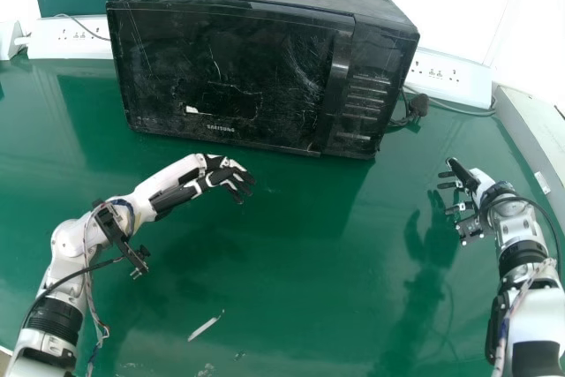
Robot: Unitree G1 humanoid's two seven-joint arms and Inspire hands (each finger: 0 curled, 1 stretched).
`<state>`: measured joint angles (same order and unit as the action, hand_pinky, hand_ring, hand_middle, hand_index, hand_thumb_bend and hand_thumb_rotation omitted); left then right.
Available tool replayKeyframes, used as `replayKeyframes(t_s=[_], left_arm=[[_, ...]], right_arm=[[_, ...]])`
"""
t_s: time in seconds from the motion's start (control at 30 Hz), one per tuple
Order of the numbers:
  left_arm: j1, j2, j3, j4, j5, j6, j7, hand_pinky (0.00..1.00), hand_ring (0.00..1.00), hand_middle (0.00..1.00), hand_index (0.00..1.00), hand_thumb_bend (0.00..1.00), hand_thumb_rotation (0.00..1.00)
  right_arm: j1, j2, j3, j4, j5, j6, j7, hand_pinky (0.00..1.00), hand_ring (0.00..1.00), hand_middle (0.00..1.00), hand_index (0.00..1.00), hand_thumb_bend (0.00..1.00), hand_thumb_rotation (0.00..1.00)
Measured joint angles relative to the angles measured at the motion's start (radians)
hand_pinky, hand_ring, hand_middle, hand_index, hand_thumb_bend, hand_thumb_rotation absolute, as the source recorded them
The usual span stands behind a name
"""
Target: Open the door of oven
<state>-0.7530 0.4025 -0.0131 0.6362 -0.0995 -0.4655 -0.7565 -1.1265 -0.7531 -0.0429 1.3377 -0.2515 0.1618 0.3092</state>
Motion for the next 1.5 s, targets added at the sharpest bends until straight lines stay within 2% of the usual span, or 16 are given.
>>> replayKeyframes(t_s=[0.1, 0.17, 0.37, 0.43, 0.6, 0.77, 0.9, 0.97, 1.03, 1.17, 1.27, 1.5], left_arm=[[0.0, 0.0, 0.0, 0.0, 0.0, 0.001, -0.004, 0.46, 0.55, 0.61, 0.65, 0.65, 0.45], [0.0, 0.0, 0.0, 0.0, 0.0, 0.001, -0.004, 0.46, 0.55, 0.61, 0.65, 0.65, 0.45], [-0.001, 0.001, 0.0, 0.001, 0.0, 0.001, -0.007, 0.46, 0.55, 0.61, 0.65, 0.64, 0.45], [-0.001, 0.001, 0.0, 0.002, 0.001, 0.0, -0.007, 0.46, 0.55, 0.61, 0.65, 0.65, 0.46], [-0.001, 0.001, 0.0, 0.002, 0.0, 0.001, -0.009, 0.46, 0.55, 0.61, 0.65, 0.65, 0.47], [-0.001, 0.001, 0.0, 0.002, 0.001, 0.001, -0.009, 0.48, 0.58, 0.64, 0.65, 0.67, 0.47], [-0.001, 0.003, 0.0, -0.002, 0.001, 0.001, -0.009, 0.49, 0.6, 0.68, 0.65, 0.72, 0.57], [-0.001, 0.004, 0.0, -0.007, 0.001, 0.006, -0.01, 0.48, 0.61, 0.71, 0.67, 0.74, 0.6], [0.0, 0.005, 0.0, -0.031, -0.003, 0.038, -0.019, 0.48, 0.62, 0.74, 0.68, 0.76, 0.62], [0.006, 0.01, 0.0, -0.108, -0.033, 0.118, -0.038, 0.47, 0.64, 0.77, 0.7, 0.81, 0.68], [0.024, 0.012, 0.003, -0.15, -0.063, 0.15, -0.057, 0.47, 0.66, 0.79, 0.73, 0.85, 0.75], [0.048, 0.002, 0.038, -0.213, -0.184, 0.275, -0.108, 0.48, 0.68, 0.8, 0.81, 0.93, 0.74]], right_arm=[[0.0, 0.0, 0.003, 0.0, -0.002, 0.0, 0.0, 0.56, 0.65, 0.69, 0.75, 0.54, 0.28], [0.0, 0.0, 0.006, 0.0, -0.003, -0.001, -0.001, 0.56, 0.66, 0.71, 0.78, 0.55, 0.31], [0.0, 0.0, 0.007, 0.0, -0.003, -0.001, 0.0, 0.58, 0.69, 0.73, 0.77, 0.52, 0.3], [0.0, 0.0, 0.006, 0.0, -0.002, -0.002, 0.001, 0.56, 0.67, 0.72, 0.78, 0.53, 0.28], [0.0, -0.001, 0.006, 0.0, -0.002, -0.009, 0.003, 0.57, 0.66, 0.72, 0.8, 0.54, 0.31], [0.0, -0.001, 0.007, 0.0, -0.003, -0.008, 0.004, 0.54, 0.65, 0.71, 0.77, 0.52, 0.31], [0.0, -0.001, 0.006, 0.0, -0.002, -0.004, 0.003, 0.56, 0.67, 0.72, 0.8, 0.52, 0.31], [0.0, -0.001, 0.003, 0.0, -0.001, 0.002, 0.003, 0.54, 0.66, 0.71, 0.78, 0.54, 0.29], [0.0, -0.001, -0.002, 0.0, 0.002, 0.002, 0.003, 0.56, 0.66, 0.72, 0.79, 0.53, 0.27], [0.0, -0.001, 0.002, 0.0, -0.002, 0.0, 0.004, 0.57, 0.67, 0.72, 0.8, 0.53, 0.31], [0.0, -0.001, 0.002, 0.0, -0.002, -0.001, 0.004, 0.57, 0.66, 0.73, 0.79, 0.53, 0.31], [0.0, -0.001, 0.006, 0.0, -0.003, -0.001, 0.001, 0.58, 0.66, 0.72, 0.79, 0.54, 0.31]])
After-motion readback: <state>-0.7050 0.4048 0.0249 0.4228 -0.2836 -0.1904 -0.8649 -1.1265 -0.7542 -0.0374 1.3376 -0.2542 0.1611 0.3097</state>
